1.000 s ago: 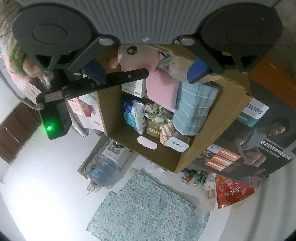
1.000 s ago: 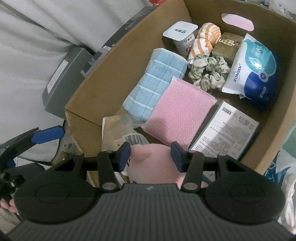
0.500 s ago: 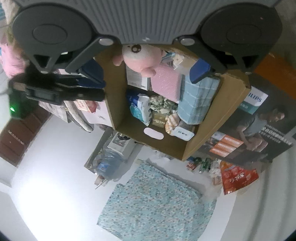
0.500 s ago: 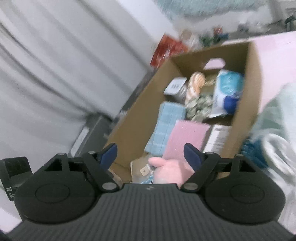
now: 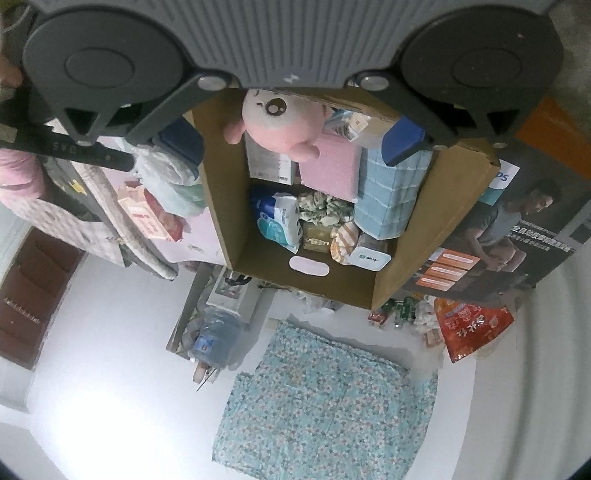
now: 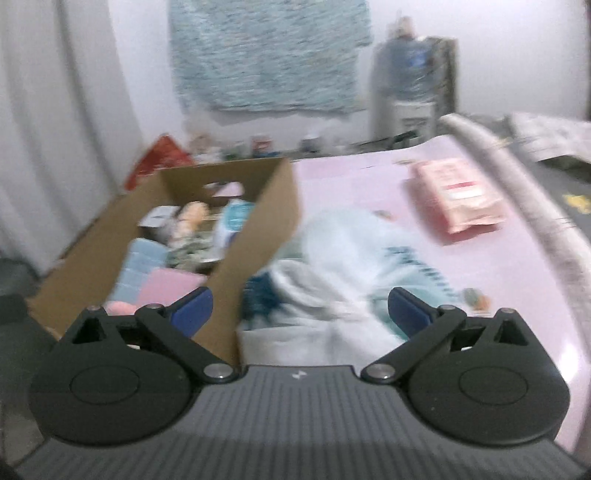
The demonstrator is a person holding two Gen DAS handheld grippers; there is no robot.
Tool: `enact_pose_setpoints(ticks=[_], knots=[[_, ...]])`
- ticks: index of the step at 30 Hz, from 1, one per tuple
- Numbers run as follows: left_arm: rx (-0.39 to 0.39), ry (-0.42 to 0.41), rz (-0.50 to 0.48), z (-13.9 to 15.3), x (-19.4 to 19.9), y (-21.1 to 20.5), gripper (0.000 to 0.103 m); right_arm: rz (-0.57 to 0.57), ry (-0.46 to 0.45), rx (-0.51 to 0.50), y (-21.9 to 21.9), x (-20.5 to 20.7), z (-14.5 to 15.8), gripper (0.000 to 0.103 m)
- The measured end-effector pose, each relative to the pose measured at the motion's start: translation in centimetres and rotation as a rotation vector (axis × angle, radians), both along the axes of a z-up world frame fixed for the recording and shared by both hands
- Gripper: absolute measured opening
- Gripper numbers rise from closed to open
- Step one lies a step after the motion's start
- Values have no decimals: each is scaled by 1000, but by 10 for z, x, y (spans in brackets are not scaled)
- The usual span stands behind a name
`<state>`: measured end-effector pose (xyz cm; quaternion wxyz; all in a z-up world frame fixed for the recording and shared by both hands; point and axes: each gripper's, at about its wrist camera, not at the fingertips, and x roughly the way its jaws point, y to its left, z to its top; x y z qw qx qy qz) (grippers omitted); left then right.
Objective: Organize soft objects
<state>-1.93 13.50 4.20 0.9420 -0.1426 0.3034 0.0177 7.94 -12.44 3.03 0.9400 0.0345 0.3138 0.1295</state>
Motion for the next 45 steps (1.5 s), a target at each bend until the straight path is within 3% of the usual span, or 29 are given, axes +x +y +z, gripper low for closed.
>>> enact_pose_setpoints(ticks=[10,15,19,27,37,42,45], knots=[[78,-7,-22,6,2,-29,103,-120,-40,-50,-19,-15,-8,102],[74,22,-35,3,6,-39,103,-164,-54,-52,-24,-36,-6,102],[90,39,-43,1,7,-46,103,-180,-54,-43,-23,-50,-5,102],[202,56,-47,2,5,-63,103,-211,-67,-80,-14,-68,-9,102],[231,78,-34,-2,8,-66,103,-214,-64,-75,-12,-80,-7,102],[198,77,-56,-1,10,-65,103,-217,-51,-85,-13,-81,-7,102],[244,68,-76,0,9,-69,103,-215,-31,-80,-13,-80,-9,102]])
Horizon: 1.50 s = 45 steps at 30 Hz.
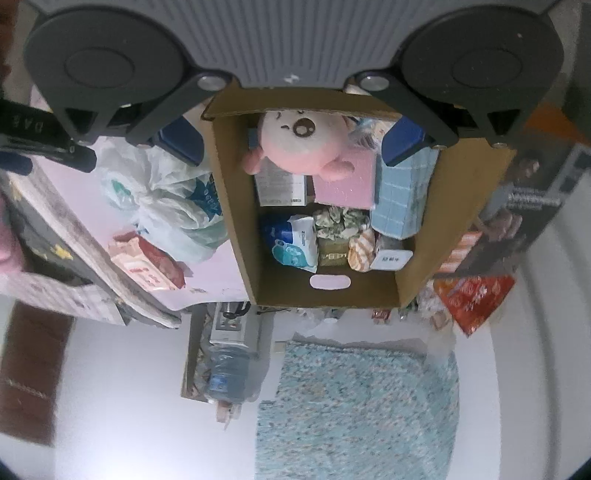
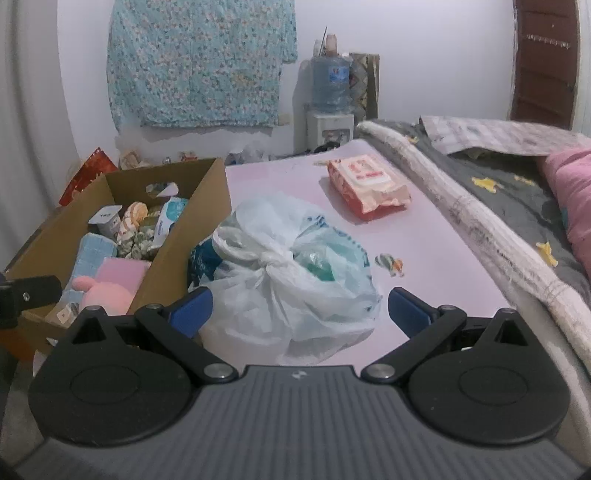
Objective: Organize soft objects
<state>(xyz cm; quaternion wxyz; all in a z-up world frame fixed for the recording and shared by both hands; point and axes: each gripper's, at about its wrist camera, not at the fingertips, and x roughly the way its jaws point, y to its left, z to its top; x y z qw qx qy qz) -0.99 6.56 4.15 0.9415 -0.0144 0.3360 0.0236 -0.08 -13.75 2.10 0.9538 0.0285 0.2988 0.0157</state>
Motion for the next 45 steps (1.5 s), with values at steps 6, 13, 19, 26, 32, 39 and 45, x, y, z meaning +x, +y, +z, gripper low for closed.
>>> enact_pose_setpoints(ticks=[6,13,19,26,32,39,45], knots=[[18,4,-10,1,-3,-1,103,3,31,34,3,-2,-6,102],[-43,69,0,-3,-4,8,103,15,75,23,10,0,-9,102],[-55,153,51,-12,-3,20,103,62,127,20,25,1,-15,102],[-19,169,100,-16,-9,35,103,74,144,2,39,2,-18,102],[9,202,106,-23,-9,38,103,71,171,-7,43,2,-19,102],[12,230,106,-26,-14,43,103,68,236,27,48,3,-27,102],[22,237,86,-29,-17,41,103,71,236,15,53,0,-29,102]])
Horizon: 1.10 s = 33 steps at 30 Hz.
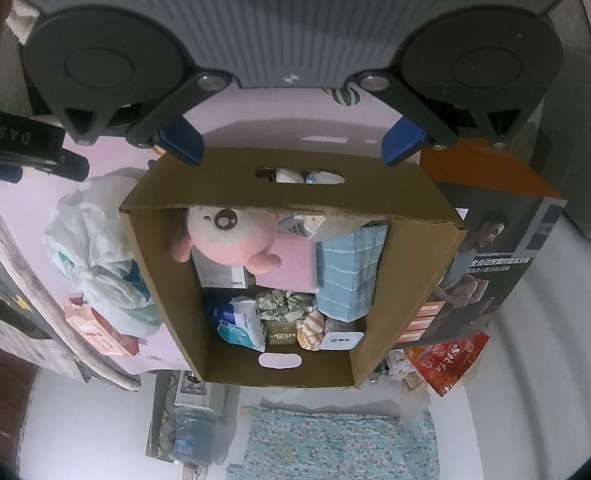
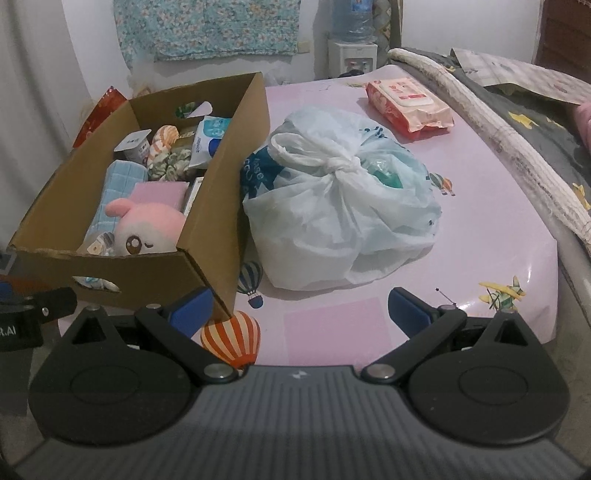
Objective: Organize soft objects
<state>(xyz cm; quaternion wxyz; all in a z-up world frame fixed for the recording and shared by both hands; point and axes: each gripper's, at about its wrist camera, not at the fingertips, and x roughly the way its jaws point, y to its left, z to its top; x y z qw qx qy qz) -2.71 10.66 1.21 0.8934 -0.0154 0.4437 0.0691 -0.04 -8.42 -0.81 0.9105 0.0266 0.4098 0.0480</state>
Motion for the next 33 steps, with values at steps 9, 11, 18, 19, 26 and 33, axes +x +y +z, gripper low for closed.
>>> enact_pose_setpoints(ticks=[9,11,18,19,26,33], knots=[[-8,-1,-5,-2,-2,1,103,1,-11,-23,2,-4,3,102],[-7,0,-10,-2,-2,1,103,-3,-10,-19,1,-4,4,102],[-4,5,-22,-3,-2,-1,103,-3,-7,-24,2,-5,4,102],[-4,6,-23,-3,-2,-1,103,-4,-5,-25,2,-6,4,102],[-4,10,-27,-5,-2,-2,103,-6,2,-26,0,-5,2,102],[-2,16,-33,-7,0,-3,103,-7,8,-28,0,-4,0,102]])
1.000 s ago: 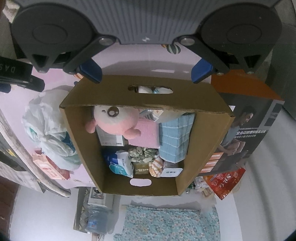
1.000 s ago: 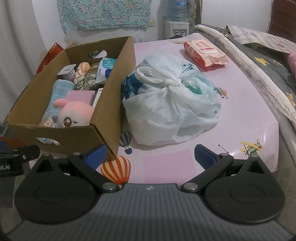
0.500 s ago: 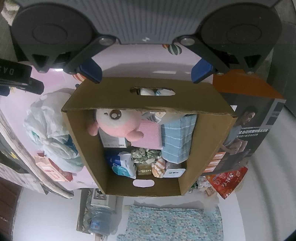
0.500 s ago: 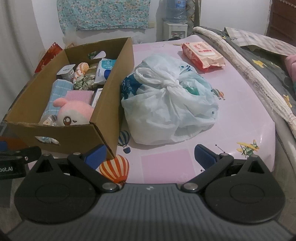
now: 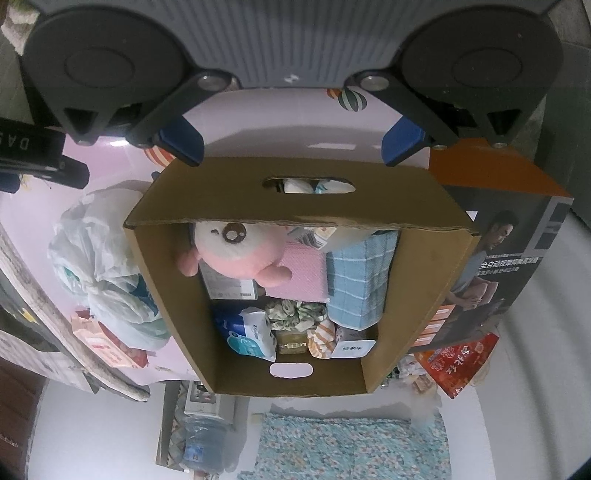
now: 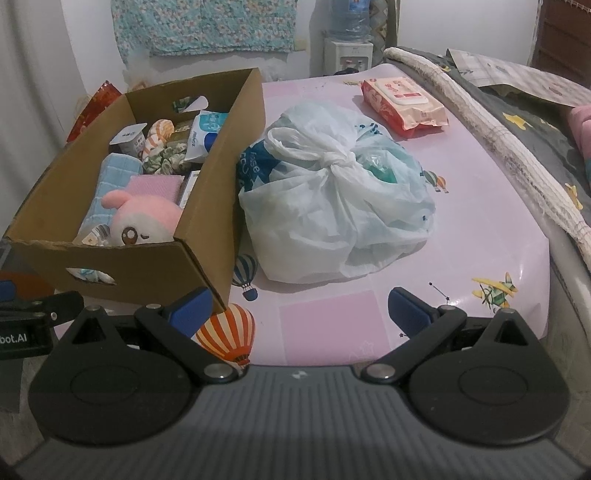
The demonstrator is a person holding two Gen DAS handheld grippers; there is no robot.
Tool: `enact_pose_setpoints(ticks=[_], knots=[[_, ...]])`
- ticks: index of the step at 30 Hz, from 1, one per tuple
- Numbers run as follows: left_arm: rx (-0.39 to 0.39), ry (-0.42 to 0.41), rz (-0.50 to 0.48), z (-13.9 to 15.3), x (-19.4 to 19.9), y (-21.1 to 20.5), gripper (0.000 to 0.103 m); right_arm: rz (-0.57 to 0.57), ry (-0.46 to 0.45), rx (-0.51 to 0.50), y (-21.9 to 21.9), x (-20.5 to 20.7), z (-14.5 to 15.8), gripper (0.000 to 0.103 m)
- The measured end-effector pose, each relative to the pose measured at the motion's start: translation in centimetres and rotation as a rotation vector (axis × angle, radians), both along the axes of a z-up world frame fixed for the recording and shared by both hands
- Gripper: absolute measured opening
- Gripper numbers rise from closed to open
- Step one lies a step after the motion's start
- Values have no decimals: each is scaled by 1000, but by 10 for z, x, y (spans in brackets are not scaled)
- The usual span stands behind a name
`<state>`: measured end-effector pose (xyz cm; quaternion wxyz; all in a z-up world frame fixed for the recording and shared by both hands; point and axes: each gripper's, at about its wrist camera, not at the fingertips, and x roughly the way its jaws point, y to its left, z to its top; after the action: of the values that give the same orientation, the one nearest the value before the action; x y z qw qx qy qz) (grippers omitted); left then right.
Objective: Organize soft objects
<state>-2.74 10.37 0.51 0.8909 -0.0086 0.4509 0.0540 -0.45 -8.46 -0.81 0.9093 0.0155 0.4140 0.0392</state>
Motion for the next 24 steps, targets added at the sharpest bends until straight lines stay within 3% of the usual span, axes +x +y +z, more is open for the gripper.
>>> enact_pose_setpoints(ticks=[24], knots=[[8,2,-2,-1,3,0,103,10,18,-12,2,4,-5,102]])
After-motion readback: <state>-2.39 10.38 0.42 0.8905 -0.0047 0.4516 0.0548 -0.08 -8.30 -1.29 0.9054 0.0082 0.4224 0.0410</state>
